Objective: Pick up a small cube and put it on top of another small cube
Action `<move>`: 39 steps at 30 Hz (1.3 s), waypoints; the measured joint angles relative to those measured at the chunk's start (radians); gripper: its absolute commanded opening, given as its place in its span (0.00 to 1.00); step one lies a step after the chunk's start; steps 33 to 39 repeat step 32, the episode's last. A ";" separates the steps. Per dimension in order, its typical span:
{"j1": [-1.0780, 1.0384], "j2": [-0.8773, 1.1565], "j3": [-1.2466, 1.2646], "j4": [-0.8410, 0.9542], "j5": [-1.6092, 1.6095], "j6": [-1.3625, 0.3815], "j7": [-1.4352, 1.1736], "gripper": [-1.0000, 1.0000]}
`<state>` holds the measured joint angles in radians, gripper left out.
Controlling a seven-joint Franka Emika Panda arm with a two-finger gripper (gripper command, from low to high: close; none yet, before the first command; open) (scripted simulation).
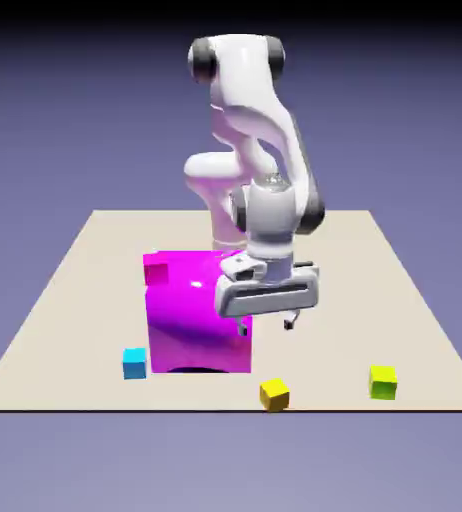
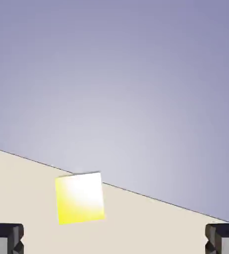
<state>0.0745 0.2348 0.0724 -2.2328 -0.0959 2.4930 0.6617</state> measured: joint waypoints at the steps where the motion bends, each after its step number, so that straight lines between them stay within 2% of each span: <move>1: 0.003 0.036 0.003 0.026 -0.004 -0.024 -0.004 0.50; 7: 0.018 0.234 0.021 0.168 -0.028 -0.158 -0.023 0.50; 11: 0.026 0.342 0.005 0.163 -0.047 -0.045 -0.009 0.50; 12: 0.028 0.368 0.001 0.162 -0.052 -0.018 -0.006 0.00; 14: 0.028 0.368 0.001 0.162 -0.051 -0.018 -0.006 0.00; 18: 0.026 0.236 0.031 0.177 -0.030 -0.166 -0.024 0.00; 25: 0.215 0.294 0.276 0.399 -0.171 -0.368 0.001 0.00; 29: 0.231 0.393 0.241 0.364 -0.218 -0.238 0.031 0.00; 30: 0.231 0.397 0.240 0.363 -0.219 -0.234 0.032 1.00; 39: 0.231 0.397 0.240 0.363 -0.223 -0.234 0.034 1.00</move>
